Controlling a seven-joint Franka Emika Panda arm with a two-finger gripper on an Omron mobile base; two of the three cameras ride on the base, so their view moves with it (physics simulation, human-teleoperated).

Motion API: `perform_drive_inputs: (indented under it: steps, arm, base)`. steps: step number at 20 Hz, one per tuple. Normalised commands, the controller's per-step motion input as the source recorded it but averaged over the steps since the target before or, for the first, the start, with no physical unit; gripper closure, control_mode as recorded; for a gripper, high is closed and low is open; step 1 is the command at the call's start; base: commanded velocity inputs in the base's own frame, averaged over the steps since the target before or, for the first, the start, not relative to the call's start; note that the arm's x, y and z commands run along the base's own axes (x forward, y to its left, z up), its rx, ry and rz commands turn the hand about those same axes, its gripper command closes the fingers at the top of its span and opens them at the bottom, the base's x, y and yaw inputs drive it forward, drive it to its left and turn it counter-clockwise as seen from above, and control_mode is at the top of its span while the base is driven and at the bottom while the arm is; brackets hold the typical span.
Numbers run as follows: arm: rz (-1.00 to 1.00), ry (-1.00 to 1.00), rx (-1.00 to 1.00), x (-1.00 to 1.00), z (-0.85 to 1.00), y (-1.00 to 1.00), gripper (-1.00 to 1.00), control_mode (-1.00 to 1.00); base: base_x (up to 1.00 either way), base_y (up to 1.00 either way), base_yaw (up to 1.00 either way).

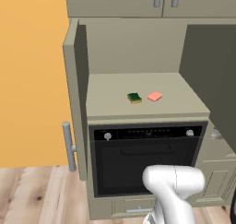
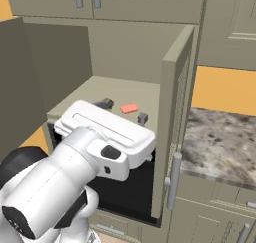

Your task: Pick up the bar soap and sponge from the sink, and place them back in the cabinet, and close the cabinet doors.

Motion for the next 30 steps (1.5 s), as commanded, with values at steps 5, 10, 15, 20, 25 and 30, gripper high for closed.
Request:
perform_drive_inputs:
  steps: [5, 10, 15, 20, 25, 30]
  arm:
    - [0.0, -0.03, 0.0, 0.0, -0.07, -0.14, -1.0, -1.0]
    - [0.0, -0.01, 0.0, 0.0, -0.03, -0.2, -1.0, -1.0]
    - [0.0, 0.0, 0.0, 0.0, 0.0, -0.16, -1.0, -1.0]
    - [0.0, 0.0, 0.0, 0.0, 0.0, -0.12, -1.0, -1.0]
    - [0.0, 0.0, 0.0, 0.0, -0.01, -0.13, -1.0, -1.0]
    - [0.0, 0.0, 0.0, 0.0, -0.05, -0.18, -1.0, -1.0]
  base:
    - [0.0, 0.0, 0.0]
    - [0.0, 0.0, 0.0]
    - [0.0, 0.0, 0.0]
    - [0.0, 0.0, 0.0]
    - [0.0, 0.0, 0.0]
    - [0.0, 0.0, 0.0]
